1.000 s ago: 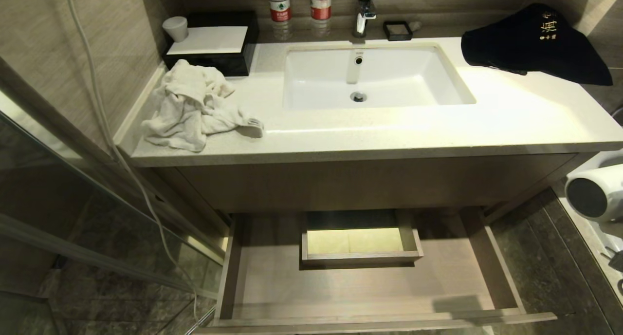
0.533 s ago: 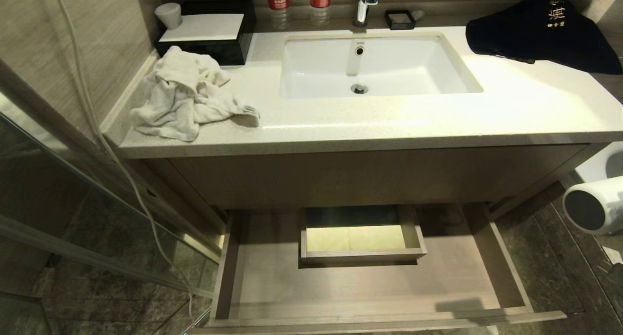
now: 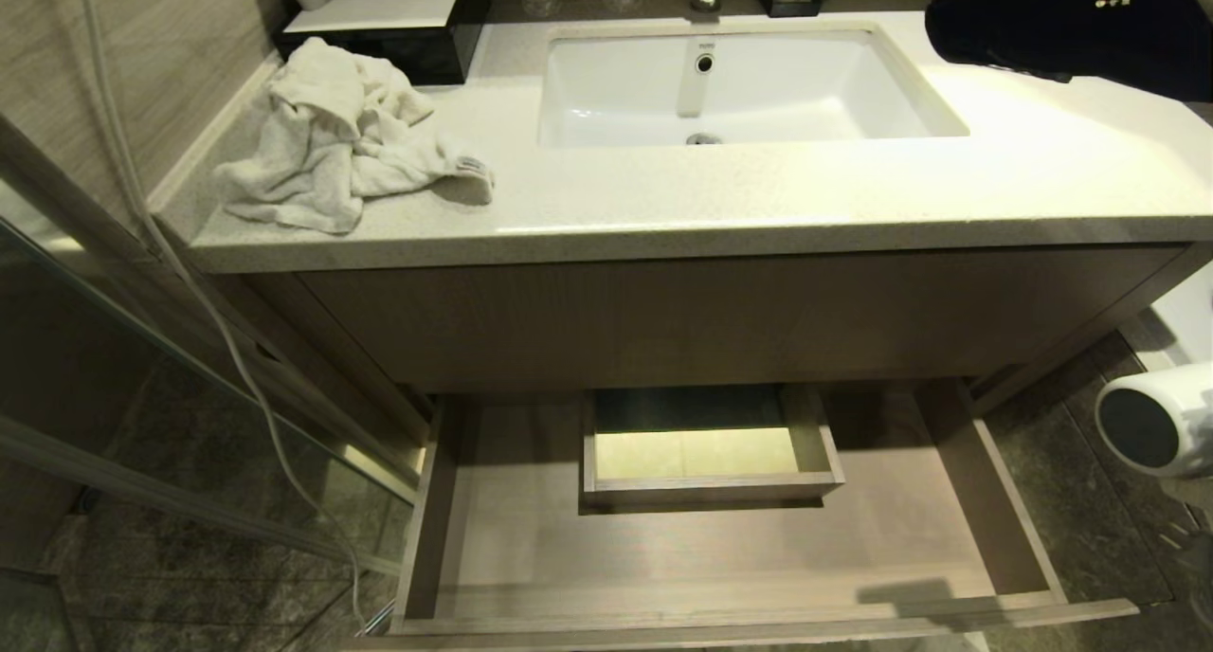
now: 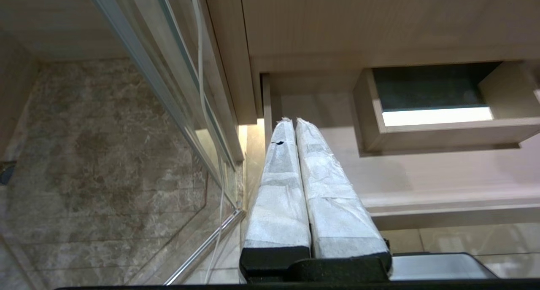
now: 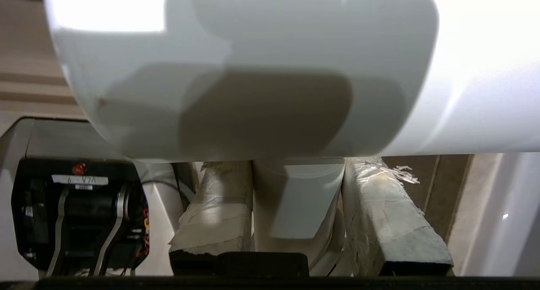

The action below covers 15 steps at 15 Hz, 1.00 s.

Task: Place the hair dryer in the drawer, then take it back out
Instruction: Put it into the drawer

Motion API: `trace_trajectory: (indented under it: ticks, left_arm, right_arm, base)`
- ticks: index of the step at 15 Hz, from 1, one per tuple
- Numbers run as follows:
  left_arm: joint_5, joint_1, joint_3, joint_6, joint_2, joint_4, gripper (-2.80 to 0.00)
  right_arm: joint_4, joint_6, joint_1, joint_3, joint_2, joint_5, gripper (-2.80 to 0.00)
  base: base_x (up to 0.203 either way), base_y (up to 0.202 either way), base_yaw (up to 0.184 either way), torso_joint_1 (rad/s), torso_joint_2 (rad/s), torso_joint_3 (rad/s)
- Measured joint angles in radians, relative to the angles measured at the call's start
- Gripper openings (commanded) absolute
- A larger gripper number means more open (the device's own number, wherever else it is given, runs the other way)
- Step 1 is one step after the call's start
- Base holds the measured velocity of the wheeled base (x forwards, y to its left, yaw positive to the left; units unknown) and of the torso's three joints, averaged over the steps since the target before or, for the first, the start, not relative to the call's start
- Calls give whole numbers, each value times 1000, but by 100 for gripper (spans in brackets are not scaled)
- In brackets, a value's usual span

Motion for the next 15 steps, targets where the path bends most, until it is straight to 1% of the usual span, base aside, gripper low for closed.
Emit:
trace_trajectory:
  ticks: [11,15]
  left_arm:
    - [0,0,0,0,0,0,-280]
    - [0,0,0,0,0,-1,-280]
  right_arm:
    - [-3,0,0,-8,13,1,-280]
    - [-5,0,-1,-42,43,1,-280]
  base:
    - [0,0,0,-222,522,299]
    - [0,0,0,-188,482,298]
